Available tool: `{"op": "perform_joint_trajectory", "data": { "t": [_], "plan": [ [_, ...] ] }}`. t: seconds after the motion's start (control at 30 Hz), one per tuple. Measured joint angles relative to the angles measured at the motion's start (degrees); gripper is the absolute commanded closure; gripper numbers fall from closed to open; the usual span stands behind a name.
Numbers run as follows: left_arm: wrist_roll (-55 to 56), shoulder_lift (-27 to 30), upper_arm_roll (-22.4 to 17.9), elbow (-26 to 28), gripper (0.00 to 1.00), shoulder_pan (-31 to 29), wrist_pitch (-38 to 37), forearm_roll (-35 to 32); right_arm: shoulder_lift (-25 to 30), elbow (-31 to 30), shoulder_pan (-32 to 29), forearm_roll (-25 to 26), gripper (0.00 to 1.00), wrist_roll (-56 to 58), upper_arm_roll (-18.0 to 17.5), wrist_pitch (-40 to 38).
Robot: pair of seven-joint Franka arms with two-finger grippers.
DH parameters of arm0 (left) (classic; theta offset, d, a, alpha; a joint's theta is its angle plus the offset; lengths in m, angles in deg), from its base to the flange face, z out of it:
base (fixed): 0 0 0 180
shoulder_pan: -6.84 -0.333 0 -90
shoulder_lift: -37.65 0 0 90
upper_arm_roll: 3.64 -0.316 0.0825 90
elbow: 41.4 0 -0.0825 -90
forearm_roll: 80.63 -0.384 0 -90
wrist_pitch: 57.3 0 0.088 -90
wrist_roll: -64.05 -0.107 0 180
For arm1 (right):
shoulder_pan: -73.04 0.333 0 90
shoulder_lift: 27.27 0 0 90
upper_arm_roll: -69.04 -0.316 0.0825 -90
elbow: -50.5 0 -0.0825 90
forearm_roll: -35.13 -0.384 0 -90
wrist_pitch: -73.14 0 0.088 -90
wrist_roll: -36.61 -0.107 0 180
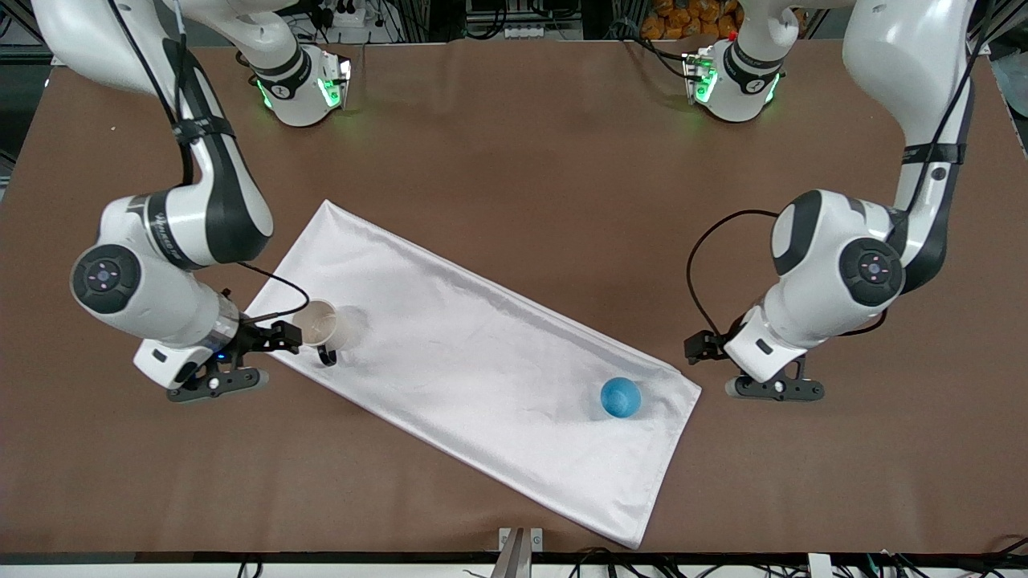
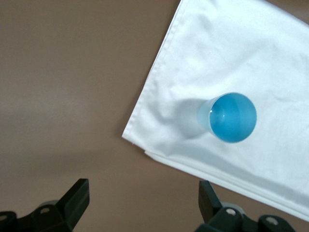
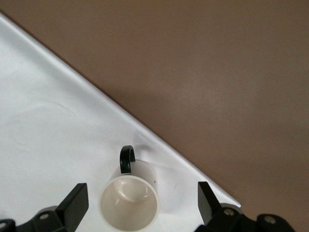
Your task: Place blue cup into white mug on table
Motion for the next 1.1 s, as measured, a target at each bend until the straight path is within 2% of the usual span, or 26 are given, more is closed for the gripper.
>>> {"op": "perform_joint_trajectory", "data": {
  "t": [0.3, 0.77, 1.1],
  "plan": [
    [4.9, -3.8, 0.0, -3.0, 0.00, 4.1, 1.1, -3.5, -4.9, 0.1, -0.1, -4.8, 0.00, 4.9, -0.6, 3.8],
    [5.6, -10.5, -0.9, -4.2, 0.00, 6.2, 11.8, -3.5, -9.4, 0.0, -0.1, -5.4, 0.00, 5.0, -0.6, 5.7],
    [7.9, -13.3, -3.5, -6.7, 0.06, 9.8, 13.7, -3.5, -10.7, -1.4, -0.1, -5.4, 0.00, 5.0, -0.6, 5.6]
  ]
}}
